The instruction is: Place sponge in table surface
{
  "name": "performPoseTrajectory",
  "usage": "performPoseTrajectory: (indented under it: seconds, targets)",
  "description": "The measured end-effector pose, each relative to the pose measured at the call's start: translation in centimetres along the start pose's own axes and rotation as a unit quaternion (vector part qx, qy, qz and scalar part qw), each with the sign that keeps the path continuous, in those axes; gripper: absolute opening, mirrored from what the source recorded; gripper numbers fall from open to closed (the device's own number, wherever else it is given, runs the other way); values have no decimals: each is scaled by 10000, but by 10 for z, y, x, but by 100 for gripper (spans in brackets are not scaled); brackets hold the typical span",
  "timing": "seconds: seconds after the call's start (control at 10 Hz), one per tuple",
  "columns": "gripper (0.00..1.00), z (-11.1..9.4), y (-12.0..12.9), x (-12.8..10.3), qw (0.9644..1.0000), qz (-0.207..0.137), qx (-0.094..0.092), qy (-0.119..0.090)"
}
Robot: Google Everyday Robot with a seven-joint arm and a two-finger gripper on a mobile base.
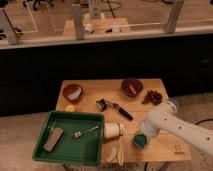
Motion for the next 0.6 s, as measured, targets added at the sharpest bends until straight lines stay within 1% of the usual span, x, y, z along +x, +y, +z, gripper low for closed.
performPoseTrajectory:
  seconds: [0.1,0.2,0.3,0.5,0.6]
  targets:
    - [66,-10,-1,-4,9999,-104,-45,-46]
    - [75,-15,1,-8,9998,-146,-74,-105]
    - [79,-16,3,-10,9997,-158,-85,-173]
    - [80,-15,8,-14,9995,-150,-73,-283]
    - [80,-15,10,-14,9995,-133,-66,-294]
